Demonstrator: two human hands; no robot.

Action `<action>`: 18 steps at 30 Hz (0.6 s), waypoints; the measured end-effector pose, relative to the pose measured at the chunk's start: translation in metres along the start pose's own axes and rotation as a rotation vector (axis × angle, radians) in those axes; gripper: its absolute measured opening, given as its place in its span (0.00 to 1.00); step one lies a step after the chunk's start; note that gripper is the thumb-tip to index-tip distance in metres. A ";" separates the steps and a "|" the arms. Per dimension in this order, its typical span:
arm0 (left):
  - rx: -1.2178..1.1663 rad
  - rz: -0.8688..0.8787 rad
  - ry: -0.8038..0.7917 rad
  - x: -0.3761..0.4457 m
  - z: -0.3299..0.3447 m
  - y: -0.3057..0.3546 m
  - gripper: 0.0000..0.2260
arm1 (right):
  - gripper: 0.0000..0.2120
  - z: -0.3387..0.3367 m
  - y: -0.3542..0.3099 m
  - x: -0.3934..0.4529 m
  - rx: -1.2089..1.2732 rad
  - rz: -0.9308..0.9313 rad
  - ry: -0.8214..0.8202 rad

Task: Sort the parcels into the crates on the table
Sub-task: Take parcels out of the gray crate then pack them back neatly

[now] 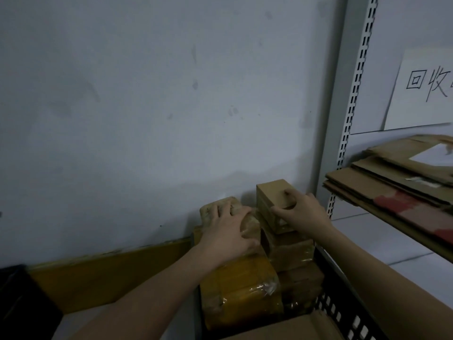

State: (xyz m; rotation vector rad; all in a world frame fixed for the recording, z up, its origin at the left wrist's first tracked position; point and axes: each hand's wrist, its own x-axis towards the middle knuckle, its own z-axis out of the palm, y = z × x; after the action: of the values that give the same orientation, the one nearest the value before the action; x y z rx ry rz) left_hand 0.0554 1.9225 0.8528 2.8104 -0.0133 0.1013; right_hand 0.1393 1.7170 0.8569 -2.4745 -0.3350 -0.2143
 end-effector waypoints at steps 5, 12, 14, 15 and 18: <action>-0.051 -0.006 0.098 -0.006 -0.014 -0.023 0.33 | 0.37 0.000 -0.032 -0.009 0.128 -0.059 0.073; -0.031 -0.085 0.230 -0.039 -0.051 -0.084 0.33 | 0.37 0.024 -0.110 -0.022 0.184 -0.143 -0.014; 0.009 -0.133 0.216 -0.055 -0.061 -0.109 0.33 | 0.36 0.040 -0.136 -0.026 0.207 -0.171 -0.043; 0.027 -0.159 0.199 -0.064 -0.065 -0.122 0.34 | 0.36 0.049 -0.149 -0.029 0.208 -0.190 -0.060; 0.053 -0.225 0.156 -0.093 -0.070 -0.161 0.35 | 0.36 0.082 -0.185 -0.036 0.228 -0.230 -0.129</action>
State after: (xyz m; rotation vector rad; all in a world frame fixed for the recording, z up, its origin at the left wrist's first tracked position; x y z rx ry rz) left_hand -0.0392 2.0967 0.8601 2.8254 0.3449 0.2703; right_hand 0.0578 1.9027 0.8886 -2.2275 -0.6631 -0.1038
